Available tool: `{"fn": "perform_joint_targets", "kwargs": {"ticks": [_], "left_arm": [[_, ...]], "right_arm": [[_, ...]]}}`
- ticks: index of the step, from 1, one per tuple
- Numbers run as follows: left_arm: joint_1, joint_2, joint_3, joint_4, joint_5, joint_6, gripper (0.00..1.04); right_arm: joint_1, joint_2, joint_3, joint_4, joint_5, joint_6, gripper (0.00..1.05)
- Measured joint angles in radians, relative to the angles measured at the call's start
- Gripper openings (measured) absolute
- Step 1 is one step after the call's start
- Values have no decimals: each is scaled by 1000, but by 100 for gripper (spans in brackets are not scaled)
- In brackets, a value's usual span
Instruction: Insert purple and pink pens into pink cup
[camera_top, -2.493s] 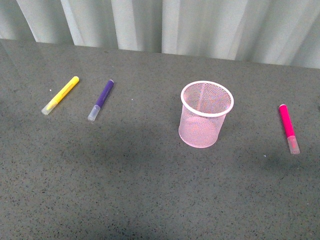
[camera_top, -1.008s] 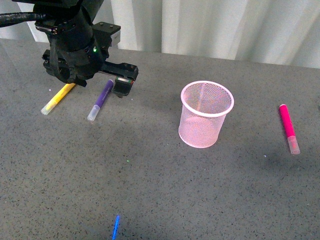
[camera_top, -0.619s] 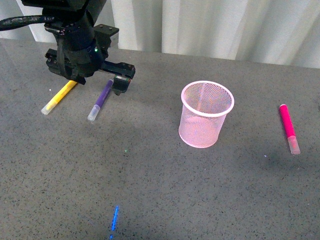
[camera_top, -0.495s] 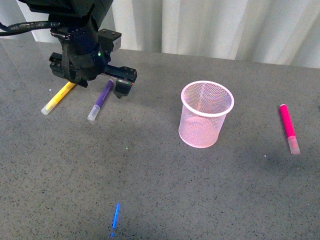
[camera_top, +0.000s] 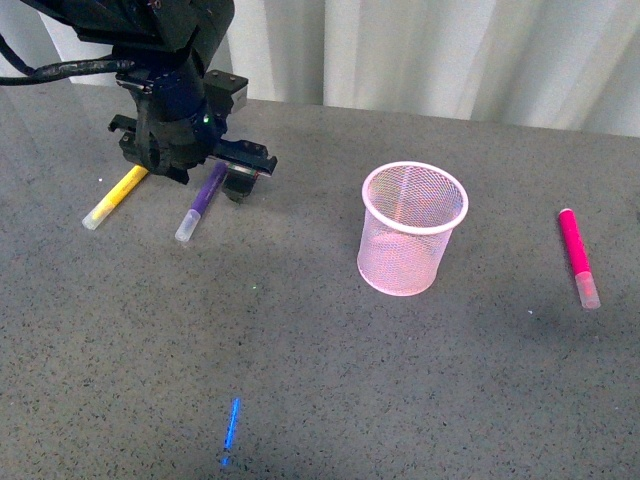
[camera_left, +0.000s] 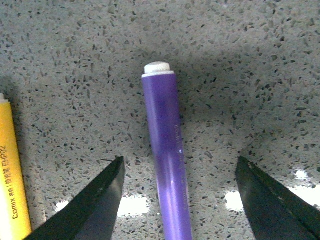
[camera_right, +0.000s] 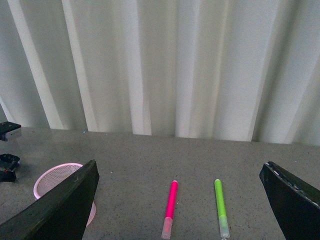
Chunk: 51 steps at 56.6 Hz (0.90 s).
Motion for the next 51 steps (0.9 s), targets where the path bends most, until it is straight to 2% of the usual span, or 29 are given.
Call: {"fn": "perform_joint_targets", "kwargs": {"ticks": [3,15,21,45,51], "left_arm": [[-2,3,2,1,3,2,61],[-3,9,4,11,-1,13,33],[-3,11,3,27,-15,16,14],[8,-35,-114,216,-21,15,12],[17,-79,-173,290,15,-17,12]], "right_arm": [[0,0,0,0,0,0,98],[0,0,0,0,0,0,98],[0,0,0,0,0,0,98],[0,0,0,0,0,0,98],[0,0,0,0,0,0,98]]}}
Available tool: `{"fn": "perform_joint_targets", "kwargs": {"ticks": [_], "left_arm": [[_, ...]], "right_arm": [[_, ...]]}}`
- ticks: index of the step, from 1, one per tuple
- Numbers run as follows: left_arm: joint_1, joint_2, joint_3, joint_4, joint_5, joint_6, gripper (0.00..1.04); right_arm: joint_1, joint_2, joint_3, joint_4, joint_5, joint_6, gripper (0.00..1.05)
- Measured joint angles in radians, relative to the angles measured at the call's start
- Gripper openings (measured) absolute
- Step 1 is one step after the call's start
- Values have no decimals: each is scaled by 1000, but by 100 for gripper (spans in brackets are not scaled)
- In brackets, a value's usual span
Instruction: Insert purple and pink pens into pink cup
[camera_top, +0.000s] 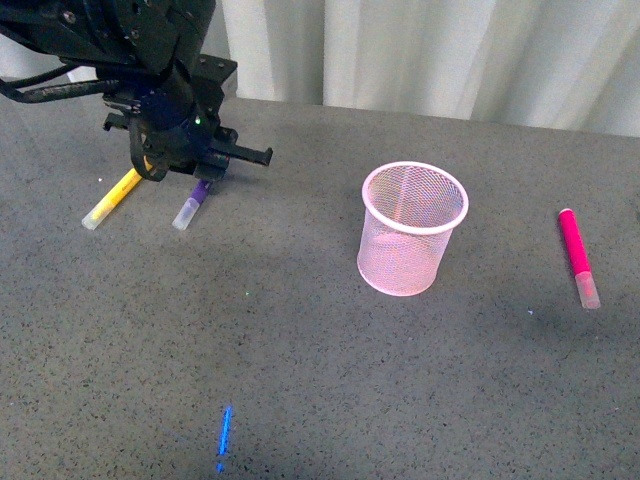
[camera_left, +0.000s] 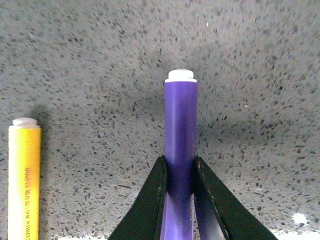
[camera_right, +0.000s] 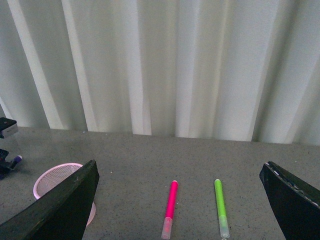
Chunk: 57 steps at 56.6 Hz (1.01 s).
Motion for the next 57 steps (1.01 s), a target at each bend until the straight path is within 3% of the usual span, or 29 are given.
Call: {"fn": "perform_joint_targets", "kwargs": {"ticks": [26,41,57], "left_arm": [[39,-485,-359,398,104,-172,12],[-37,-585,-600,766,93,-315,12],[-131,-550,-785,1188,17,-513,12]], "right_arm": [[0,0,0,0,0,0,98],[0,0,0,0,0,0,98],[0,0,0,0,0,0,98]]}}
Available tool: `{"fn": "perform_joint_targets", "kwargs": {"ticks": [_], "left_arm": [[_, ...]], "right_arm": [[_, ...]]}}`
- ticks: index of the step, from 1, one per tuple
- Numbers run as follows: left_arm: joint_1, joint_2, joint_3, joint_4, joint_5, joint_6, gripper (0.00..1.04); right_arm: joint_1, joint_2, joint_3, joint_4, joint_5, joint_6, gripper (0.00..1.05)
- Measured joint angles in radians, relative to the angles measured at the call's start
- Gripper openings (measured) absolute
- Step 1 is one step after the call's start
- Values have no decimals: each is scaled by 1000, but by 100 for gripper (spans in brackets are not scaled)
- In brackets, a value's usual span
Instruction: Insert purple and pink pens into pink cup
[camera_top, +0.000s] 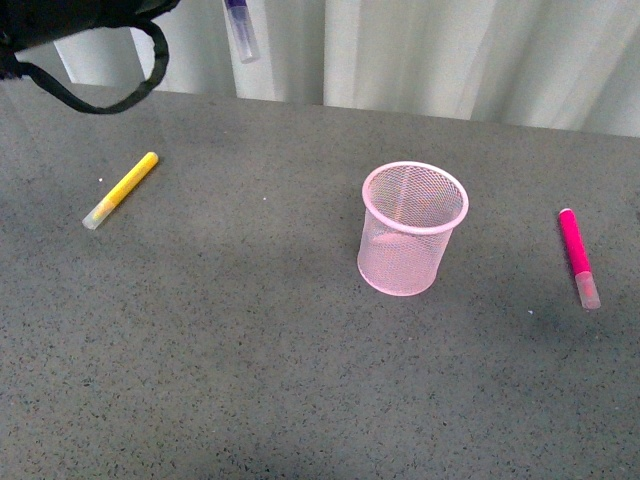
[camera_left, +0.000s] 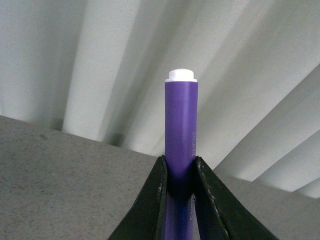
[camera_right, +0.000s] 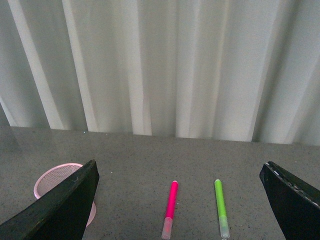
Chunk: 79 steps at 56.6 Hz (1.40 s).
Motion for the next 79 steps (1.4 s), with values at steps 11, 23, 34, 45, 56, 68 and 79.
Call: {"fn": "perform_joint_targets", "kwargs": {"ticks": [11,23,34,45,56,68,79], "left_arm": [[-67,120,-39,198,-64,-77,12],[-146,192,-21,246,-77,-111,12],[-201,212,21,269,-109,-138,12],[-238,263,47,284,-124,-163,12],[-269,321,55,304,-136,-191,12],[-288,346,55,327,-151,-230,12],[-305,369,55,334,-164,-245,12]], "right_arm": [[0,0,0,0,0,0,98],[0,0,0,0,0,0,98],[0,0,0,0,0,0,98],[0,0,0,0,0,0,98],[0,0,0,0,0,0,98],[0,0,0,0,0,0,98],[0,0,0,0,0,0,98]]}}
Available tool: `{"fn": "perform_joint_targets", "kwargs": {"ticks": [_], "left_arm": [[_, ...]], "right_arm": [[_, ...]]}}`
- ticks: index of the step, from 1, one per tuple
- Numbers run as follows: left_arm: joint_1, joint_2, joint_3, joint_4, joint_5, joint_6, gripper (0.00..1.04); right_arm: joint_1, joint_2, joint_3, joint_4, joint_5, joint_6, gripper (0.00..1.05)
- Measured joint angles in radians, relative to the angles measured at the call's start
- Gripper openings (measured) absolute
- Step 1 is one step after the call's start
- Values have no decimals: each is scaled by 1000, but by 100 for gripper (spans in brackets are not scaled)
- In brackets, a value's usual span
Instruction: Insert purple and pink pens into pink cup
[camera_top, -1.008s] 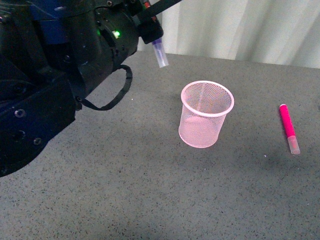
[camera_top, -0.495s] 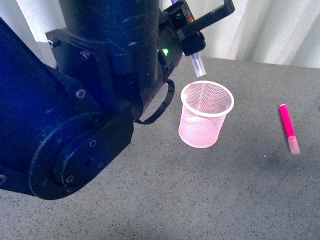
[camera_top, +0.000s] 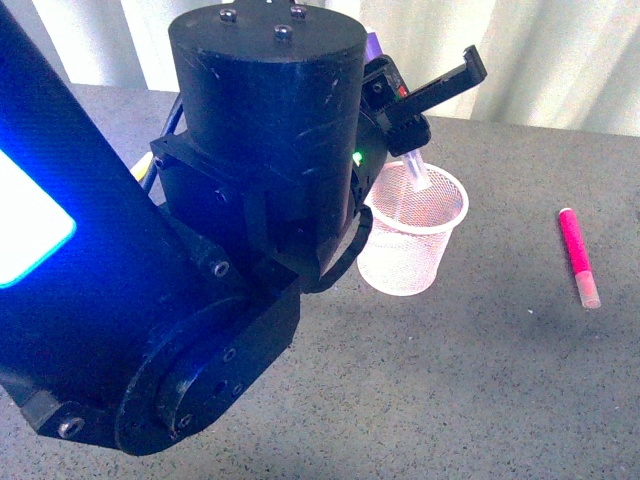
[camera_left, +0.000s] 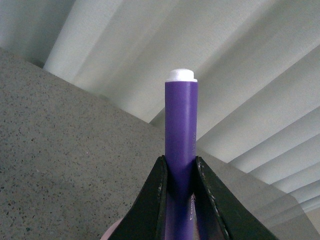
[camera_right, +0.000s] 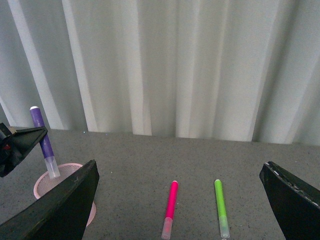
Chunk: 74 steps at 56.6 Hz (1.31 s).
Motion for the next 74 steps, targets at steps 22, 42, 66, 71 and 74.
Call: {"fn": "perform_joint_targets", "kwargs": {"ticks": [22,42,66,71,74], "left_arm": [[-25,44,39,-28,-11,0,21],[-25,48,43,14,15,56,94],[-3,50,41,29,47,91,98],[7,47,29,23,55,100,98],[15,35,14,12,76,115,98]], "right_arm": [[0,0,0,0,0,0,98],[0,0,0,0,0,0,98],[0,0,0,0,0,0,98],[0,0,0,0,0,0,98],[0,0,0,0,0,0,98]]}}
